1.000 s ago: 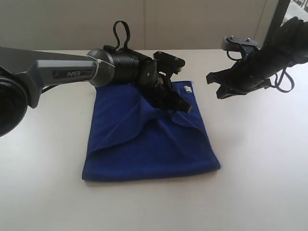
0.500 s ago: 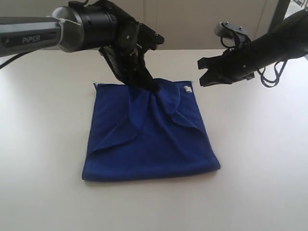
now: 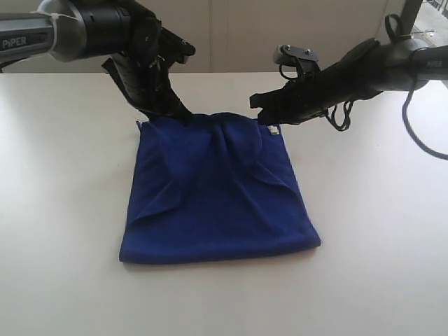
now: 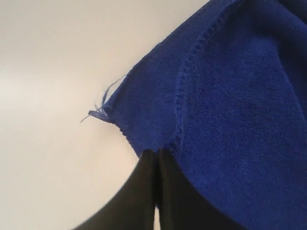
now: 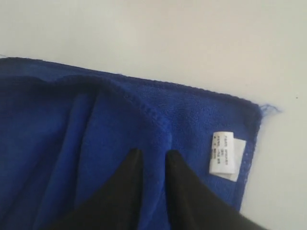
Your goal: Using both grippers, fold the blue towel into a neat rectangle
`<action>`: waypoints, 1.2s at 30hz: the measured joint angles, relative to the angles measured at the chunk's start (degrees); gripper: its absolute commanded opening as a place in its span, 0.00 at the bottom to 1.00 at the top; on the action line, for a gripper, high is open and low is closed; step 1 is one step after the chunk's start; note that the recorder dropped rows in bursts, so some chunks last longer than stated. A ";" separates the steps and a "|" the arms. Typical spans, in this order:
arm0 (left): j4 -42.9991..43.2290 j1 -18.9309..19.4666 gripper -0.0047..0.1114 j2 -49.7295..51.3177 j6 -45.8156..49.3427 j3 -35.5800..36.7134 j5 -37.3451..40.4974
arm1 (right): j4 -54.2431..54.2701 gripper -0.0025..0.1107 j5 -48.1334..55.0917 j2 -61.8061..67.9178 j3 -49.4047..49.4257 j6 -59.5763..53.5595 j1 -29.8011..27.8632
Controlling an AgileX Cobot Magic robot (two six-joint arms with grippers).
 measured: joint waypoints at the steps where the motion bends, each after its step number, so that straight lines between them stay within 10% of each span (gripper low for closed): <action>1: 0.02 0.29 0.04 0.00 0.14 0.00 0.00 | 0.27 0.21 -0.14 0.69 -0.46 0.00 0.00; 36: 7.22 2.90 0.04 0.91 0.78 1.17 3.03 | 5.59 0.39 -0.07 4.16 -2.03 0.01 2.36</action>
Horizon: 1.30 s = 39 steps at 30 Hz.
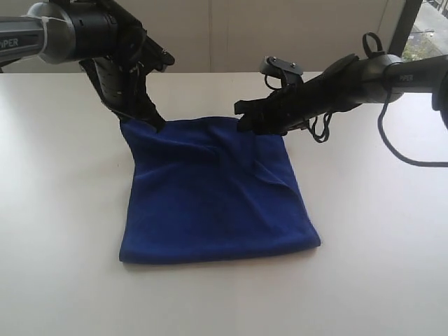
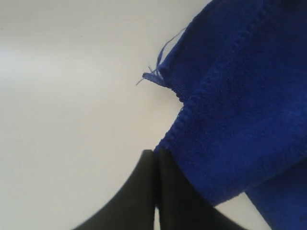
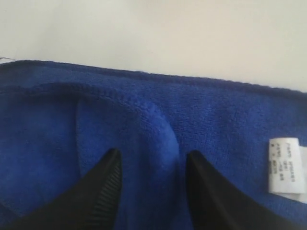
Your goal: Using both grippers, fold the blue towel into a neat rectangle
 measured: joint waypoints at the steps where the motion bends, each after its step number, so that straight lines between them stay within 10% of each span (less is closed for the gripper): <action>1: 0.00 0.00 0.04 0.11 0.00 0.00 0.00 | 0.00 0.39 0.12 0.10 0.00 0.00 0.15; 22: -0.09 0.00 0.04 0.25 0.00 0.10 0.10 | -15.30 0.39 10.05 -1.87 -0.14 23.30 0.40; 39: -2.62 0.00 0.04 0.25 -0.12 0.10 -0.12 | 2.57 0.39 8.97 -2.56 -0.14 -5.27 0.86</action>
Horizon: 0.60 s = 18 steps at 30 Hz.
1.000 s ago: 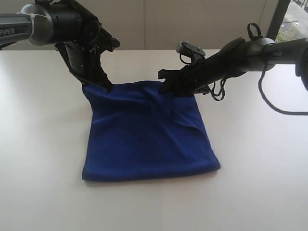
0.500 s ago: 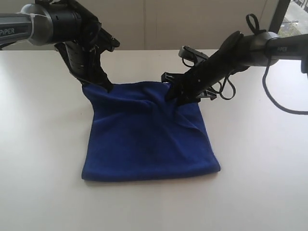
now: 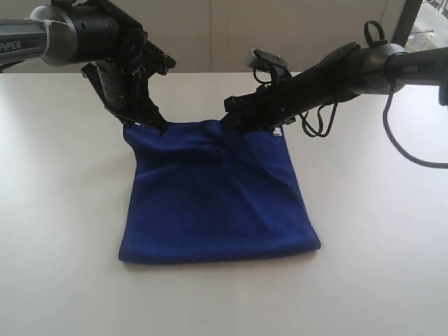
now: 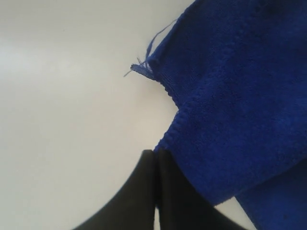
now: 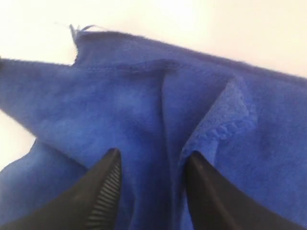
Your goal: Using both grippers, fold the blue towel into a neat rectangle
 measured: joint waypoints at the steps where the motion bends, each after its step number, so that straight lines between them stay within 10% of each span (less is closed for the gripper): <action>1: 0.00 0.00 0.04 0.00 0.00 0.00 0.00 | 0.00 0.39 -2.04 0.00 0.00 0.30 0.00; 18: -0.11 0.00 0.04 0.00 0.00 0.00 -0.22 | 0.26 0.27 -13.87 3.65 0.00 3.74 0.00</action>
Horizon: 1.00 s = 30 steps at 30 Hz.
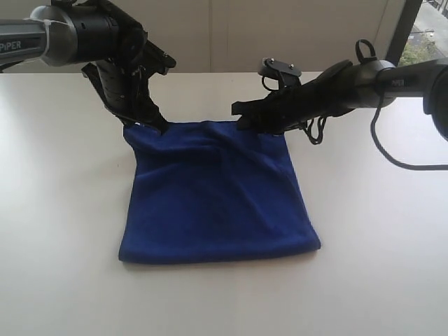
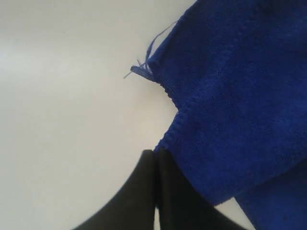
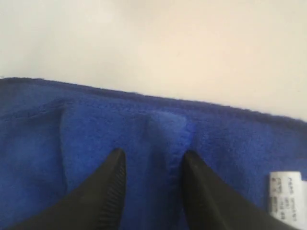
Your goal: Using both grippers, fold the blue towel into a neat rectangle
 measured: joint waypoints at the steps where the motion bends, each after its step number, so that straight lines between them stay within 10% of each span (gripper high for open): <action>1: 0.00 0.00 0.04 0.00 0.00 0.00 0.00 | 0.00 0.23 -0.79 0.00 0.00 0.00 0.00; 5: -0.11 0.00 0.04 0.00 0.00 0.00 -0.96 | 0.00 0.02 -3.06 0.00 0.00 0.00 0.00; 30: 6.48 -0.10 0.04 -3.38 -12.60 0.00 -3.13 | -16.93 0.02 -10.90 -19.34 16.64 1.18 0.00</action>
